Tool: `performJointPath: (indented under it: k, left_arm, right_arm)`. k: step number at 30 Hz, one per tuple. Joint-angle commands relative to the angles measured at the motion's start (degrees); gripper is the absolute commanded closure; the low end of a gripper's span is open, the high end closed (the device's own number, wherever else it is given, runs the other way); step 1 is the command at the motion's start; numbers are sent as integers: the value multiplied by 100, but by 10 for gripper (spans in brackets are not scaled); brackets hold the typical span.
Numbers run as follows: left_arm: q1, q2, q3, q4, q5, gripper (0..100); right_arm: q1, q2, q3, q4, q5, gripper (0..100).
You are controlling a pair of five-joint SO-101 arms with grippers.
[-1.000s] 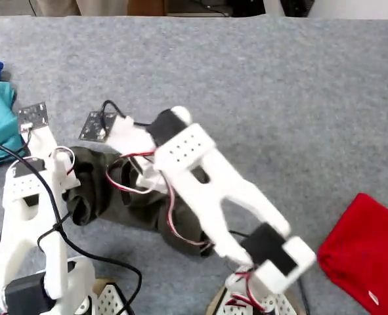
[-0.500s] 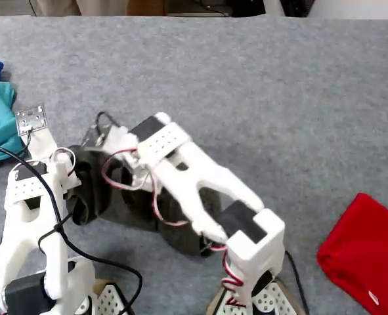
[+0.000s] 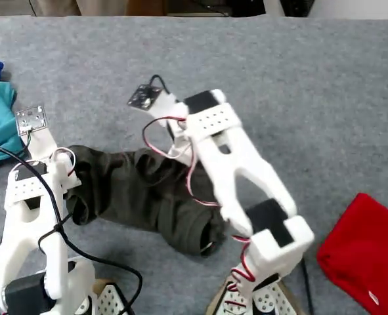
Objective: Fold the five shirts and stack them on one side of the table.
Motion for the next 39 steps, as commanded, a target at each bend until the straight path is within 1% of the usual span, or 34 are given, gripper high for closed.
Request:
performJointPath:
  k: [1,6,10,14,18,22,24,27,29,32,35,39]
  left_arm:
    - [-44,-31,-18,-88,53,980]
    - [35,-31,88,-114,44,980]
    - [97,-31,105,-114,35,980]
    - [97,-31,105,-114,35,980]
    - [97,-31,105,-114,35,980]
    - [97,-31,105,-114,35,980]
    - [97,-31,105,-114,35,980]
    - [97,-31,105,-114,44,980]
    - [105,-31,105,-114,44,980]
    - [105,-31,105,-105,44,980]
    - [105,-31,105,-105,44,980]
    - [105,-31,105,-105,44,980]
  right_arm:
    - [347,-743,303,-255,53,993]
    - [848,-1464,1130,-985,18,993]
    - [1182,-1754,1771,-1574,18,993]
    - [1332,-1754,2026,-1723,26,993]
    - [1516,-1727,2009,-1723,44,991]
    - [1604,-1719,2000,-1969,70,988]
    - [1578,-1719,1991,-2110,167,954]
    - [1455,-1692,1877,-2303,167,830]
    - [1323,-1499,1560,-2259,167,759]
    - [1156,-954,954,-2242,167,709]
    - [1130,-312,233,-1837,167,722]
    - [1174,198,-558,-747,211,747]
